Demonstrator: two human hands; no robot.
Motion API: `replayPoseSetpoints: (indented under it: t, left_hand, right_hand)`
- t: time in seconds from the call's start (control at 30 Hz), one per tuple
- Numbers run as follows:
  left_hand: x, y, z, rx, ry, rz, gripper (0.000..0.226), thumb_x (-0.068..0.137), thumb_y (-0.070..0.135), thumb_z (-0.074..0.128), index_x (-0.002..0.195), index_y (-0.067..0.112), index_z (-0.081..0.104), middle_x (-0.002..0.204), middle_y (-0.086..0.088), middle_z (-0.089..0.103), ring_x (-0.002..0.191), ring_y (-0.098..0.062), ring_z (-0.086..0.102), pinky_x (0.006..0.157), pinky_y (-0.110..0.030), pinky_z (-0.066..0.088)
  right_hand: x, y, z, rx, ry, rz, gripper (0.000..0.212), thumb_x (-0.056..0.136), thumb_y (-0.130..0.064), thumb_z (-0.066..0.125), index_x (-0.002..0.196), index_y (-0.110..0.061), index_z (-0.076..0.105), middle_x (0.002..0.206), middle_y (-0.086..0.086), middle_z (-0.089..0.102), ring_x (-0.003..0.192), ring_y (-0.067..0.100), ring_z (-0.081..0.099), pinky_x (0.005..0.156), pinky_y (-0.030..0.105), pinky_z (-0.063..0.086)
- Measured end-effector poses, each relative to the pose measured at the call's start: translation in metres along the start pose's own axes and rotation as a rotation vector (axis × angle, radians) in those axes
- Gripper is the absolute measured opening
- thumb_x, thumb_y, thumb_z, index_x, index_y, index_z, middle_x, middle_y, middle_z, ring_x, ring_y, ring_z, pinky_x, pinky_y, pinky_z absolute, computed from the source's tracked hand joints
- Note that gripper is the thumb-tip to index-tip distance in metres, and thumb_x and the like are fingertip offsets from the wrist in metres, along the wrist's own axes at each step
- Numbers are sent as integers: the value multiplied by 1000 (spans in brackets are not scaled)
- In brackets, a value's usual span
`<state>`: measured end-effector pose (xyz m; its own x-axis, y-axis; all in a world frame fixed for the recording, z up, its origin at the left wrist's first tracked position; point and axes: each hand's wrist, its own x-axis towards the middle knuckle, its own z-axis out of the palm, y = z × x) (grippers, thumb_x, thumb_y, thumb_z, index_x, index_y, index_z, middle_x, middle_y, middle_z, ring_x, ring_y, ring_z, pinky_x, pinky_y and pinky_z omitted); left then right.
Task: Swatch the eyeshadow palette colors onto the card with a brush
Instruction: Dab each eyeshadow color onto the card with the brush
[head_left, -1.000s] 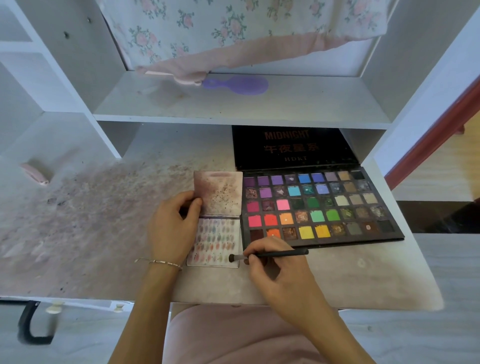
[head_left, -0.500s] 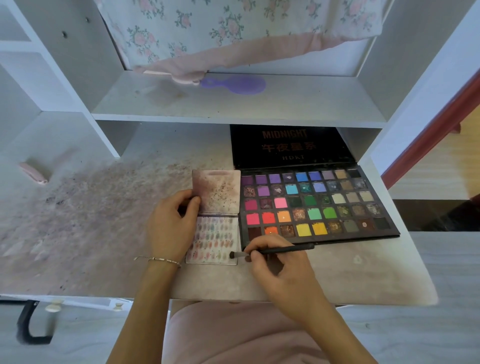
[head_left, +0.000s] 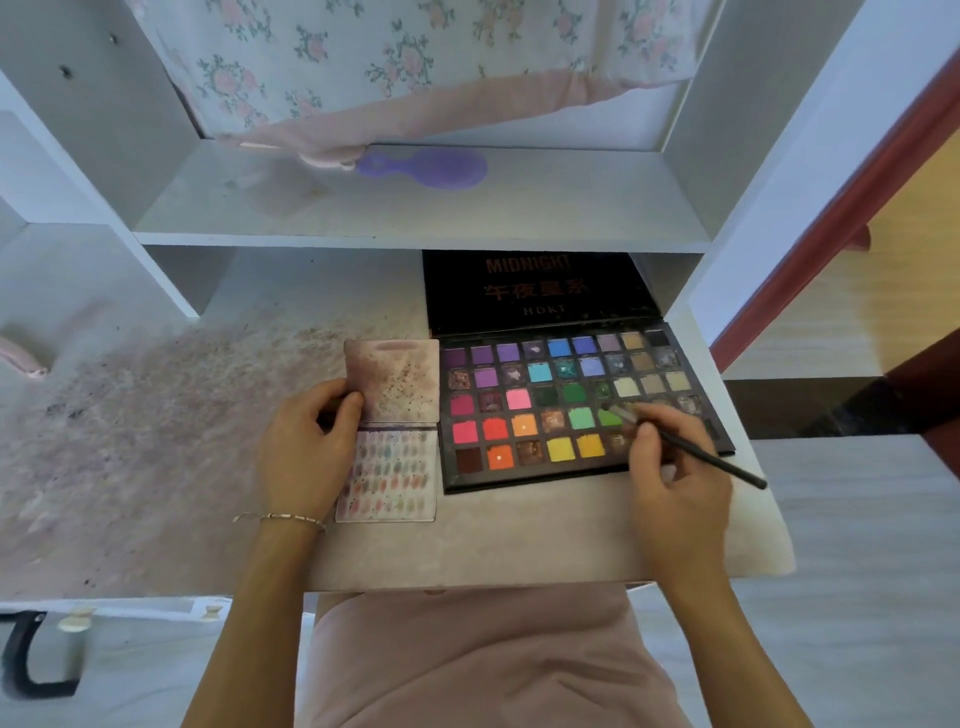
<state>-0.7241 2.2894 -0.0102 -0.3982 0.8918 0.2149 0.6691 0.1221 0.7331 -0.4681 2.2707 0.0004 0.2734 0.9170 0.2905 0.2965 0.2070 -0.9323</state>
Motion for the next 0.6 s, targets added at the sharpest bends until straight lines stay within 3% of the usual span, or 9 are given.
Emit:
replayPoseSetpoints:
  t: [0.13, 0.27, 0.47, 0.6]
  left_hand:
    - [1, -3, 2, 20, -3, -6, 22, 89, 20, 53, 105, 14, 66, 92, 3, 64, 78, -11, 52, 70, -26, 39]
    - [0, -5, 1, 39, -21, -10, 23, 90, 21, 52, 108, 13, 64, 100, -7, 67, 80, -14, 53, 72, -30, 41]
    - [1, -3, 1, 15, -26, -11, 21, 89, 16, 53, 105, 11, 66, 98, -9, 68, 81, -15, 54, 71, -30, 39]
    - [0, -3, 2, 5, -15, -20, 20, 88, 16, 54, 103, 11, 66, 93, -5, 67, 78, -14, 53, 67, -27, 36]
  right_hand:
    - [17, 7, -20, -72, 208, 13, 36, 89, -2, 50, 86, -37, 55, 87, -15, 60, 83, -4, 59, 67, 4, 44]
    - [27, 18, -30, -129, 309, 60, 19, 90, -4, 49, 91, -22, 57, 86, -15, 57, 80, -13, 55, 64, 0, 40]
    - [30, 25, -31, -187, 260, 112, 17, 90, -7, 49, 91, -21, 58, 81, -16, 56, 78, -17, 54, 60, -3, 38]
    - [31, 26, -31, -240, 207, 145, 16, 90, -9, 48, 91, -23, 57, 84, -4, 60, 78, -2, 57, 62, 4, 43]
